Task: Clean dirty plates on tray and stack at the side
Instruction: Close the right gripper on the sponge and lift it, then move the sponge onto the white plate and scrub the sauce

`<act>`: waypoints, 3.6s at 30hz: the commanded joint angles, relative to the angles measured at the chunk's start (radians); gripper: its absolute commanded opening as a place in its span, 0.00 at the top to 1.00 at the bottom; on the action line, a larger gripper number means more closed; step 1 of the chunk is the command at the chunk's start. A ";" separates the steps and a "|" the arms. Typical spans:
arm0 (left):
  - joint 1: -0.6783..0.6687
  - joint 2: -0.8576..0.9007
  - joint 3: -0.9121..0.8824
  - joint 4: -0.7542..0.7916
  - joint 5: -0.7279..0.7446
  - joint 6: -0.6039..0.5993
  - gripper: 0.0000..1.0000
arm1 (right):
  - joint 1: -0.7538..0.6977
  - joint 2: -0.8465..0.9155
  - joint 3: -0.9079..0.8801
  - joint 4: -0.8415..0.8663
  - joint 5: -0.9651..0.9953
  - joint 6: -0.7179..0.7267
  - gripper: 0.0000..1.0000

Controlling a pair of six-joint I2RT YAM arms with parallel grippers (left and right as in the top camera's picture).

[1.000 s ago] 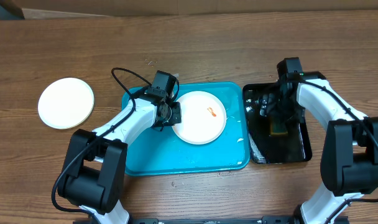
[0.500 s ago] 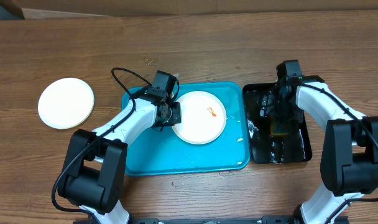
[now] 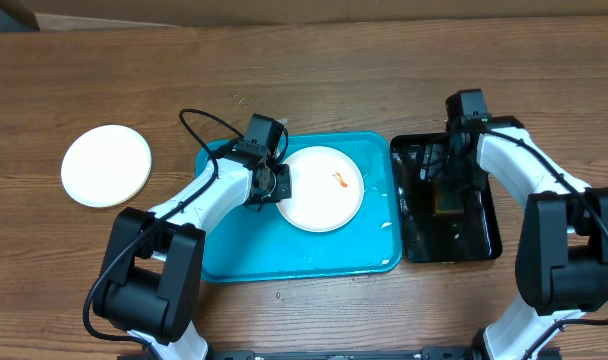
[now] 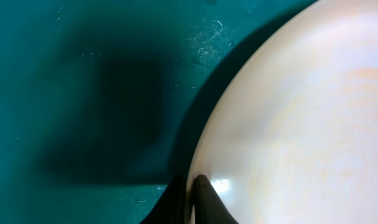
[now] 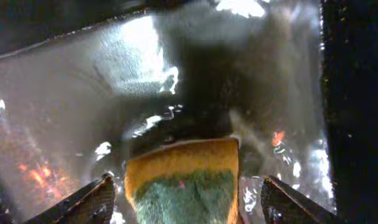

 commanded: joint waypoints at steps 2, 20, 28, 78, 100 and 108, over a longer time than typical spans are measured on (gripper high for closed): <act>0.001 0.009 -0.012 -0.002 -0.021 0.005 0.91 | -0.001 -0.027 0.034 -0.039 0.010 -0.001 0.30; 0.001 0.009 -0.012 0.000 -0.040 0.016 0.84 | 0.000 -0.027 -0.055 0.011 0.006 -0.002 0.93; 0.002 0.009 -0.012 0.000 -0.047 0.016 0.85 | 0.000 -0.028 0.100 -0.175 0.008 -0.001 0.96; 0.002 0.009 -0.012 0.021 0.046 0.031 0.96 | 0.046 -0.028 0.213 -0.319 0.004 -0.068 0.96; 0.002 0.009 -0.012 0.018 0.040 0.031 0.96 | 0.473 -0.027 0.272 -0.079 0.082 -0.103 0.96; 0.002 0.009 -0.012 0.018 0.040 0.031 0.96 | 0.559 -0.025 0.156 0.107 0.232 -0.103 0.96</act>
